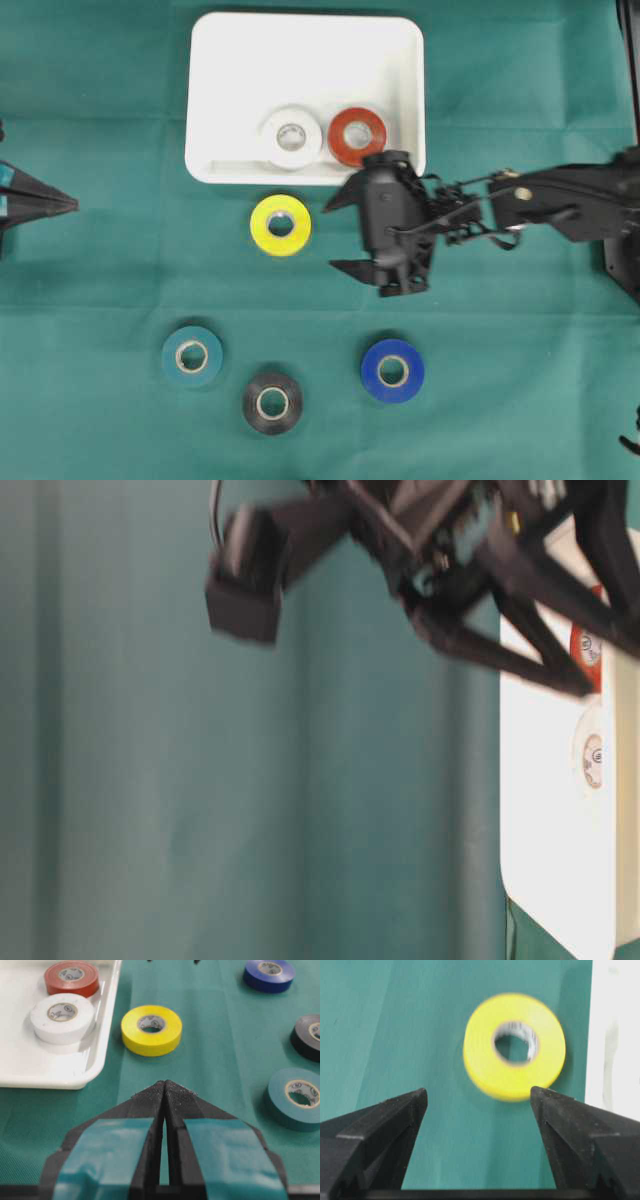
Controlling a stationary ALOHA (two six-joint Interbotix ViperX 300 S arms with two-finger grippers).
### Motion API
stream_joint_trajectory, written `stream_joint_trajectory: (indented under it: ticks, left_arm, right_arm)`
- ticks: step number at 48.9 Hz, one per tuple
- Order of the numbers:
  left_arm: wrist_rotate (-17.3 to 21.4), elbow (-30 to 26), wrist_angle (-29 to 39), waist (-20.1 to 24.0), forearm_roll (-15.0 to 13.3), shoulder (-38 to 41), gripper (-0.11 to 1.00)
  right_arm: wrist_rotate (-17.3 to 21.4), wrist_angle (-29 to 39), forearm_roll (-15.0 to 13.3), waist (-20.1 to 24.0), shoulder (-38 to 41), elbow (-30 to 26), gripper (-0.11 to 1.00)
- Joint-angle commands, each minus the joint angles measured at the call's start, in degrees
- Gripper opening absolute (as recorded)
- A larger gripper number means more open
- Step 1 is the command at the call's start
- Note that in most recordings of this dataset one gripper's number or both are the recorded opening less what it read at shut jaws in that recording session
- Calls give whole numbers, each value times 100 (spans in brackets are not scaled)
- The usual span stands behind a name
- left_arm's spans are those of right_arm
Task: Put the tape into the white case with the right arm.
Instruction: 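Move the right gripper to the yellow tape roll and grasp it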
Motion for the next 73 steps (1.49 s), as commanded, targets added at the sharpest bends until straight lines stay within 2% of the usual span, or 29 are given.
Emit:
stream_joint_trajectory:
  ticks: [1,18,31,45,73]
  left_arm:
    - [9,-44,-26,9,0,53,1]
    - [18,-53,-26,9,-9,44,1]
    - [18,-44,-18,18,-9,44,1]
    - [18,-44,-18,9,-9,44,1]
    - [9,-44,-9,9,-9,44,1]
  right_arm:
    - [9,-18,-18,26,132,-369,48]
    - [26,-18,-18,53,765,-1107,48]
    - [62,193,-18,53,905,-1239,48]
    - [88,1318,-18,149,1160,-1547,48]
    - [88,1336,-9,149,1415,-1714,48]
